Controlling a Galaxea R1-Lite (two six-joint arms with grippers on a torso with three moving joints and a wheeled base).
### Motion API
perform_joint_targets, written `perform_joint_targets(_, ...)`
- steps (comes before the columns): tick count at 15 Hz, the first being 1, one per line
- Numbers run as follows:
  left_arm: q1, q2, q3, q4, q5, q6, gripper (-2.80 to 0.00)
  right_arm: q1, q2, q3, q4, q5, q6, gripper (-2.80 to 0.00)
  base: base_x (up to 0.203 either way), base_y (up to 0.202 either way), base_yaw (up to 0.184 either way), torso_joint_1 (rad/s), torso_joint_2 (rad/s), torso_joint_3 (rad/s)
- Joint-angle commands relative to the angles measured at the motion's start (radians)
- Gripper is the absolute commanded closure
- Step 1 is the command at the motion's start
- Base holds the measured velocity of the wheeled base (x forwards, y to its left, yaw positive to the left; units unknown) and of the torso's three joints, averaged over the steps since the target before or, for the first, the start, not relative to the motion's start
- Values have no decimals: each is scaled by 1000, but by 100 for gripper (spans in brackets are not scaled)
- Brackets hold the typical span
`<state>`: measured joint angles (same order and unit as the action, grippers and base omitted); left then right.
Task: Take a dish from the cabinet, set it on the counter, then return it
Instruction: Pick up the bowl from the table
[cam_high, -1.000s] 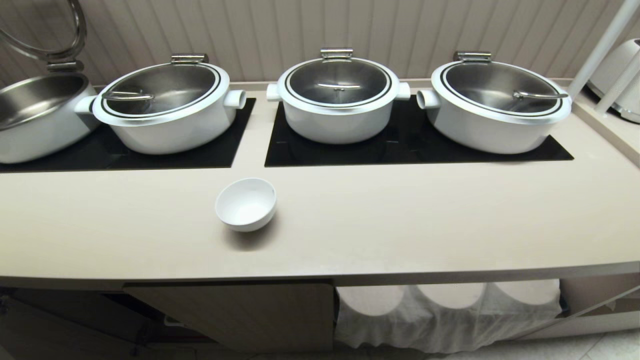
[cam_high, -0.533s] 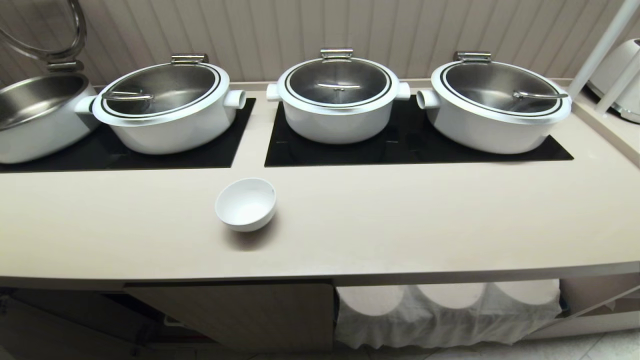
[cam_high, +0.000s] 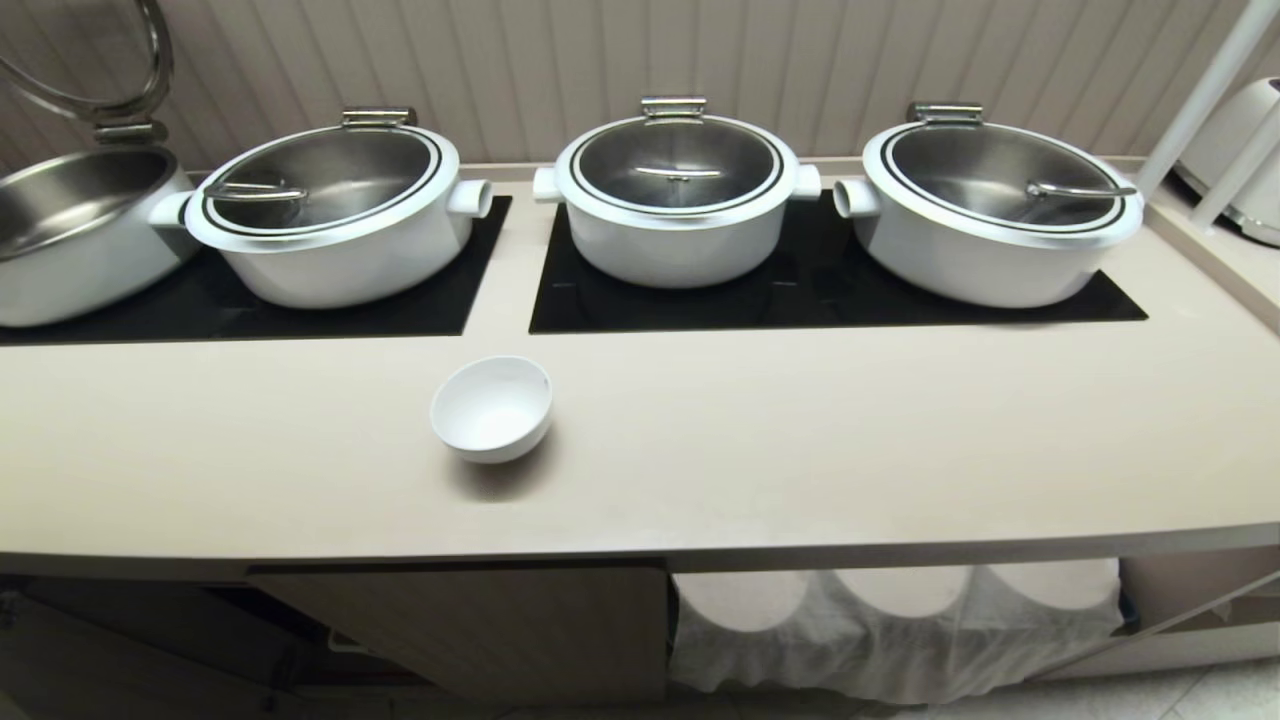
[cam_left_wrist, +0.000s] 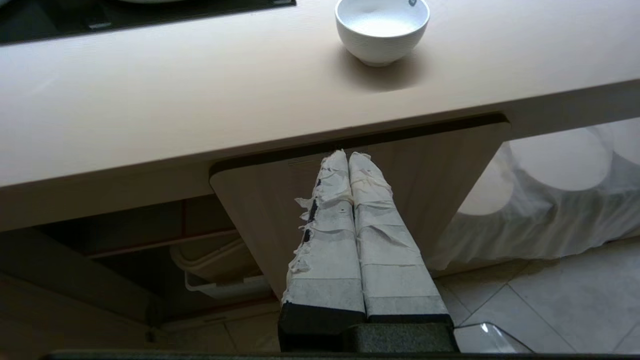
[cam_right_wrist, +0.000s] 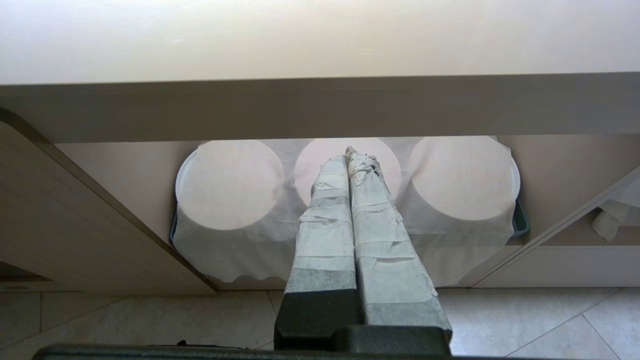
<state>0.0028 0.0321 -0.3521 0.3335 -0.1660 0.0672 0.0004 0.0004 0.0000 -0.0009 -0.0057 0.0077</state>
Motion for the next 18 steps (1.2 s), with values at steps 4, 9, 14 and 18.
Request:
perform_joint_targets(4, 0, 6, -1, 82, 0, -3, 0, 0, 0, 0, -1, 0, 0, 0, 0, 0, 0, 0, 0, 0)
perform_joint_targets(9, -1, 2, -6, 84, -7, -3, 0, 0, 0, 0, -1, 0, 0, 0, 0, 0, 0, 0, 0, 0)
perform_joint_targets(14, -1, 58, 10, 77, -2, -8, 0, 0, 0, 0, -1, 0, 0, 0, 0, 0, 0, 0, 0, 0)
perform_joint_targets(18, -7, 242, 11, 4, -7, -39, 0, 1, 0, 0, -1, 0, 0, 0, 0, 0, 0, 0, 0, 0)
